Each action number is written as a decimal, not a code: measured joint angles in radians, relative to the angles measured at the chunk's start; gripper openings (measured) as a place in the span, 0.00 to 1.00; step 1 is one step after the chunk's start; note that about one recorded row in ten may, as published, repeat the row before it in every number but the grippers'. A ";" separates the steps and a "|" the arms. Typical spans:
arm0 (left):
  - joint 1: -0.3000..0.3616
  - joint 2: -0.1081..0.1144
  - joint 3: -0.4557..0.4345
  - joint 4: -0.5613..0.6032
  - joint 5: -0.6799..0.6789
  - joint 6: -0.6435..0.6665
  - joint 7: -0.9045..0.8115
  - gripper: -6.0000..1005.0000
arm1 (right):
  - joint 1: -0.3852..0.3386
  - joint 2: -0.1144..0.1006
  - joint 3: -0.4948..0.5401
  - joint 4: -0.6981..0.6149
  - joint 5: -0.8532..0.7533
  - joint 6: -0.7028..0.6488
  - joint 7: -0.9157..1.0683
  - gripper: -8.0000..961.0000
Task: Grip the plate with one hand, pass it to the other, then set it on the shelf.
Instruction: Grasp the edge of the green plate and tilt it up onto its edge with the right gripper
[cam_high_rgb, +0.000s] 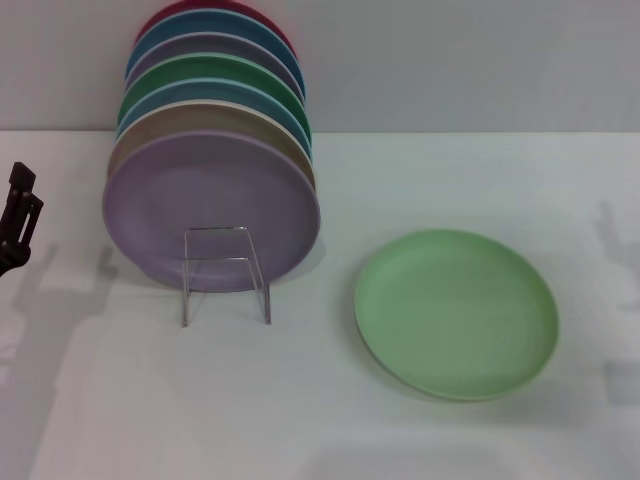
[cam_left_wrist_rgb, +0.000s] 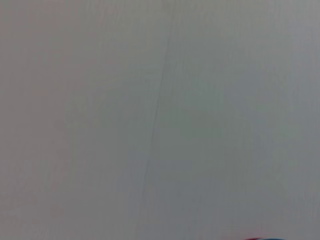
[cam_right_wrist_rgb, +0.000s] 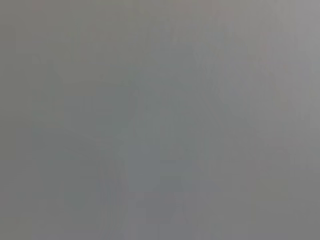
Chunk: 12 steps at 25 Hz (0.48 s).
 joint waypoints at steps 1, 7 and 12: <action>0.000 0.000 0.000 0.000 0.000 0.000 0.000 0.71 | 0.000 0.000 0.000 0.000 0.000 0.000 0.000 0.76; 0.010 0.000 0.002 -0.014 0.003 -0.013 -0.010 0.71 | -0.029 0.005 0.008 0.045 0.001 0.000 -0.057 0.75; 0.020 0.002 0.001 -0.023 0.002 -0.007 -0.009 0.71 | -0.046 0.006 0.008 0.060 0.002 0.007 -0.057 0.74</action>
